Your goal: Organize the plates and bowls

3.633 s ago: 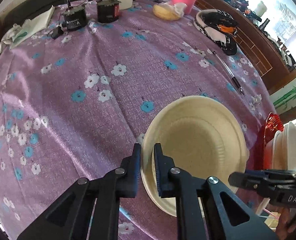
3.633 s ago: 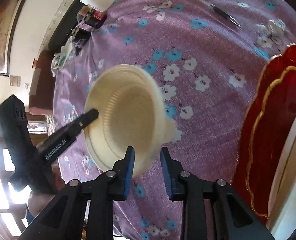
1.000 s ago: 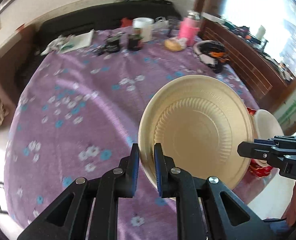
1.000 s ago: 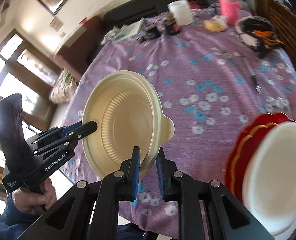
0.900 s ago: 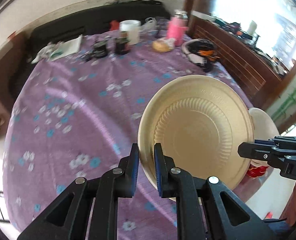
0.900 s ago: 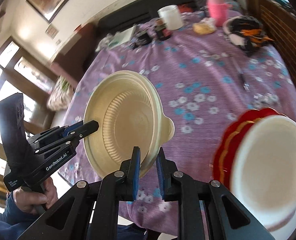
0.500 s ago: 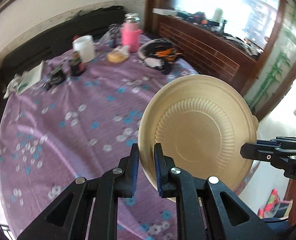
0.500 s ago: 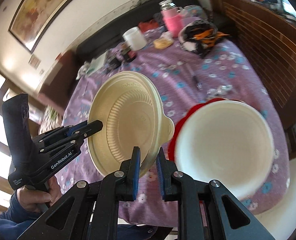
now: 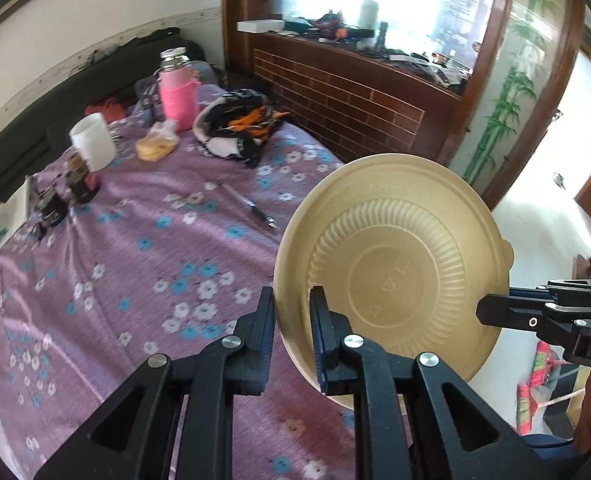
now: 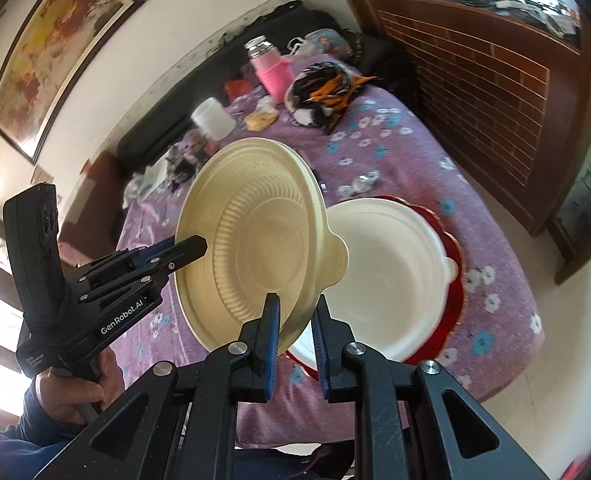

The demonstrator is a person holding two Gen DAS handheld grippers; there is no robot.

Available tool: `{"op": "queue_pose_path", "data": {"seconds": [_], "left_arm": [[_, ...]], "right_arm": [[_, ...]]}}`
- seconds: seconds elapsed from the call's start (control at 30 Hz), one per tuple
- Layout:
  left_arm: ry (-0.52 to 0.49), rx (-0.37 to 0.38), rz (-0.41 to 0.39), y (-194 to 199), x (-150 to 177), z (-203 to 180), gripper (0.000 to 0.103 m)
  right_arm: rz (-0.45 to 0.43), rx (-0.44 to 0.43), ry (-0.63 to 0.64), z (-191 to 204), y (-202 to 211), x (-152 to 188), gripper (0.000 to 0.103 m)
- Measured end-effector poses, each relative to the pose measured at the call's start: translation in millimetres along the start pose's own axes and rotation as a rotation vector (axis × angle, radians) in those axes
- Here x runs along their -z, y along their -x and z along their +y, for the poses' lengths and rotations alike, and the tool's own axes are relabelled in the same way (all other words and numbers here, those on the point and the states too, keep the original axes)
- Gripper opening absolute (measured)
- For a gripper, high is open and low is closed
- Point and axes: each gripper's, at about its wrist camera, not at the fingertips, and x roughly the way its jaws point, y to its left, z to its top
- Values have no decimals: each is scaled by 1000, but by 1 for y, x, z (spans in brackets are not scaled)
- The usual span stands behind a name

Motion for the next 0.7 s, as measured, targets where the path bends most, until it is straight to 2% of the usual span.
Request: {"op": "queue_pose_path", "data": {"seconds": [0.4,0.7], "left_arm": [[-41,54,41,-24,-7,-26,15],[-62,48,86,-42,-2,-36,15]], "right_arm": [[14,26,-112,-37,9,5,17],[56,14,-193,-62,-2,10,17]]}}
